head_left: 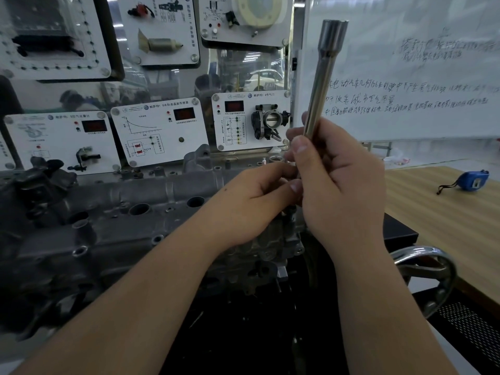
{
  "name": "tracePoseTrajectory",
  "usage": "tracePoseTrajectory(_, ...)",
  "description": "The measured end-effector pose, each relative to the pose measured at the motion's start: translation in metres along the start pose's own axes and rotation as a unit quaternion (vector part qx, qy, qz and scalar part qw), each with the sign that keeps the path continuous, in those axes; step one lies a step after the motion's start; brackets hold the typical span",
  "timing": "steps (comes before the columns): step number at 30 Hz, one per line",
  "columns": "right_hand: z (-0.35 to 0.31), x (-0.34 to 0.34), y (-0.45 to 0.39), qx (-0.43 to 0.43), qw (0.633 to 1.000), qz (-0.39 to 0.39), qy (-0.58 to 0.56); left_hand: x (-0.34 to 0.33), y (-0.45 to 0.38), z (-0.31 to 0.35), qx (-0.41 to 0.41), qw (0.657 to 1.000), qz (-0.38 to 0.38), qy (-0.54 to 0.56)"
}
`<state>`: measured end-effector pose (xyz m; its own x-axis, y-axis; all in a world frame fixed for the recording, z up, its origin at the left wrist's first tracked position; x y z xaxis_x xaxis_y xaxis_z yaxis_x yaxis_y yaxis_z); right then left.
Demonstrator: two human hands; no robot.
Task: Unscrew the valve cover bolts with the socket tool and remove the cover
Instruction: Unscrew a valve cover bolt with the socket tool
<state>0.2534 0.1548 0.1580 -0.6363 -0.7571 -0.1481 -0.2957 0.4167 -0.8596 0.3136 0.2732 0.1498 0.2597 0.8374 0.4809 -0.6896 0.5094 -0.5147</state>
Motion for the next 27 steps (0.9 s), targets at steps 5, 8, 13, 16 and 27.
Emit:
tracePoseTrajectory(5, 0.0006, 0.0016, 0.0, -0.006, 1.0, 0.001, -0.002, 0.0006, 0.0001, -0.0005, -0.005, 1.0, -0.004, 0.002)
tracePoseTrajectory(8, 0.0011, 0.001, -0.0002, -0.005, 1.0, -0.001, -0.004, -0.0002, 0.0008, 0.0011, -0.013, 1.0, -0.004, 0.003)
tracePoseTrajectory(13, 0.0003, 0.002, -0.001, 0.006, 1.0, 0.002, -0.003, -0.0007, 0.0016, 0.0032, -0.022, 1.0, 0.003, 0.008)
tracePoseTrajectory(16, 0.001, 0.002, -0.0012, -0.001, 1.0, 0.001, -0.004, -0.0012, 0.0014, 0.0024, -0.016, 1.0, 0.007, 0.01)
tracePoseTrajectory(27, 0.0037, 0.0022, -0.0009, -0.018, 0.995, 0.038, -0.086, -0.0012, 0.0006, 0.0012, -0.011, 1.0, 0.015, 0.01)
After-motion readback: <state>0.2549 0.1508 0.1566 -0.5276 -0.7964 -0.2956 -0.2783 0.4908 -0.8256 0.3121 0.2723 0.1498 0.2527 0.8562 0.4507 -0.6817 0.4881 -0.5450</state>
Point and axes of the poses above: each hand's wrist, its own y-axis away from the middle knuckle, its own x-axis out of the back of the hand, z = x × y, the point moved 3 cm from there along -y, towards the middle knuckle, and after that the axes turned 8 degrees about z, right-handed, at the moved point
